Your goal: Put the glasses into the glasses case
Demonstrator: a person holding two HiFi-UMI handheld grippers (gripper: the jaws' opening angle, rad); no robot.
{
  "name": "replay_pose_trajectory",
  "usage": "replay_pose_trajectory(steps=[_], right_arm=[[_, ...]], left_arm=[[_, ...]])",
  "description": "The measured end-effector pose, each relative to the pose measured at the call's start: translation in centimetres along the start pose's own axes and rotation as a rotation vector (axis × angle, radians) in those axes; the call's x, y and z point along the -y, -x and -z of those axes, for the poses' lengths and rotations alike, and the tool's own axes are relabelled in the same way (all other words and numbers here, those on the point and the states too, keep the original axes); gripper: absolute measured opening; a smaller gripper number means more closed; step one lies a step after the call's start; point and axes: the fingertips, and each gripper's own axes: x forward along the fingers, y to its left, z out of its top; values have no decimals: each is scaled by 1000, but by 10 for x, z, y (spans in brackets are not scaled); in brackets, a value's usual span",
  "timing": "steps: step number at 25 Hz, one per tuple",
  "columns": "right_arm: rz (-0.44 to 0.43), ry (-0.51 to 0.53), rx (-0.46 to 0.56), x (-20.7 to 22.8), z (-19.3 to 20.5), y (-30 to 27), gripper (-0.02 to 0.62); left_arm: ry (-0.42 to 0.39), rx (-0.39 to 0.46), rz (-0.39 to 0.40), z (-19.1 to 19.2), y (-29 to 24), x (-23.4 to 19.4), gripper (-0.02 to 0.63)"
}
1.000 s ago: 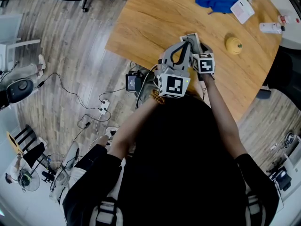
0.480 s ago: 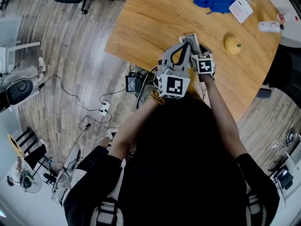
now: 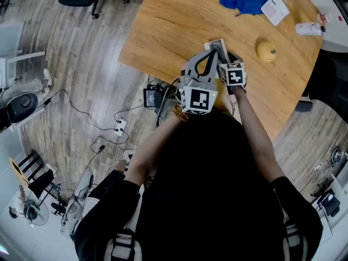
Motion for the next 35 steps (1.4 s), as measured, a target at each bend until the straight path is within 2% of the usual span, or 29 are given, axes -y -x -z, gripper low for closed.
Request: replay_pose_trajectory(steps=[5,13,19,22,23,25,26,30,35], right_arm=[[25,-40,15,9,1,1,210],[29,-62,20,14,1,1,167],[17,-60,17,18,-3,3,156],[-17,-64,15,16,0,-1,160],[-44,-75,14,13,1,-2,179],[-114,-109,18,3,-2,1,315],[-131,-114,29,-1,-7,4,353],[-101,-67,138,2,-44,26,351],[-68,-52,327,15,-119,75,351]], left_arm=[[3,0,-1,1,-1,1,20],[7,0,4,2,-2,2,20],[24,8,8,-3,-7,6,20],[19,27,14,-13,-8,6,20],[16,32,18,-17,-8,6,20],[23,38,25,-25,-10,5,20],[33,41,26,-30,-10,4,20],[39,79,25,-53,-16,-2,20],[63,129,-1,-85,-27,-11,20]])
